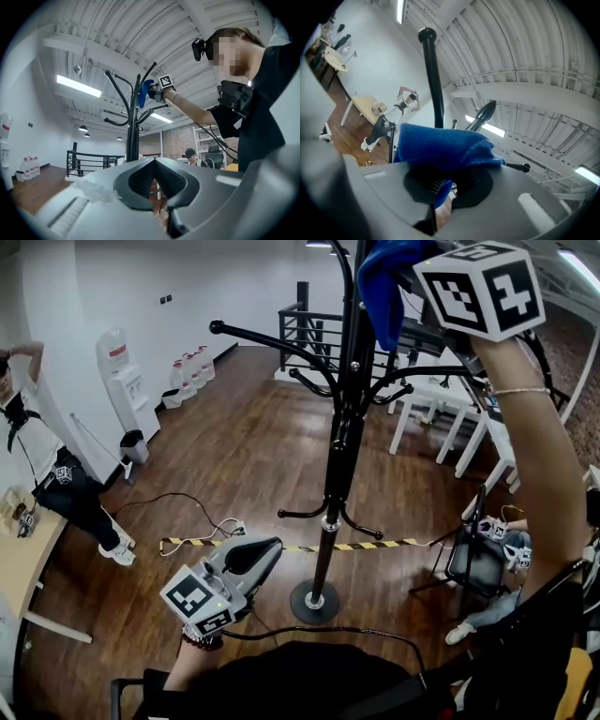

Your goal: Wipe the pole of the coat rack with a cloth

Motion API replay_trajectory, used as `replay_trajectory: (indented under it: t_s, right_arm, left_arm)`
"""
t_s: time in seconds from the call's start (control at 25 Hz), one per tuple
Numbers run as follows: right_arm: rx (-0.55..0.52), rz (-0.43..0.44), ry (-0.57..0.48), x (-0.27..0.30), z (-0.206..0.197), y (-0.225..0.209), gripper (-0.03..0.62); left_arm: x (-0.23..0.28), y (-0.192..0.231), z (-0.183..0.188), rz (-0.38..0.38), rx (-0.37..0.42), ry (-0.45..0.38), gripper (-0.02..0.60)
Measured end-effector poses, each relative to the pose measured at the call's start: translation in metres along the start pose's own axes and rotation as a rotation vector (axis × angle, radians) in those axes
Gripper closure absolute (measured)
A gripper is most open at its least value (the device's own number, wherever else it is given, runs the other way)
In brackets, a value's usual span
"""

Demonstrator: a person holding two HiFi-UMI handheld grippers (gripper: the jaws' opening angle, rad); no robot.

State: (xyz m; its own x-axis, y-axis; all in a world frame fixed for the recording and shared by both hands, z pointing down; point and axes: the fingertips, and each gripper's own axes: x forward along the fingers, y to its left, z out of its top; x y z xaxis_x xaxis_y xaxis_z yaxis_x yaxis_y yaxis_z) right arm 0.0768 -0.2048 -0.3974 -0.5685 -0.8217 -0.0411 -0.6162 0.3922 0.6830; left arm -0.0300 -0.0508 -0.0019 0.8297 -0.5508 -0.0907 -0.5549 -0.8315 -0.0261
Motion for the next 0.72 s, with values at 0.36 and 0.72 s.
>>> replay_trajectory:
  t_s: [0.36, 0.72]
  right_arm:
    - [0.250, -0.057, 0.003, -0.001, -0.011, 0.004, 0.572]
    - [0.290, -0.174, -0.059, -0.008, -0.025, 0.016, 0.577]
  left_arm:
    - [0.033, -0.001, 0.009, -0.088, 0.023, -0.060, 0.577]
    - [0.041, -0.011, -0.001, -0.135, 0.000, -0.046, 0.577]
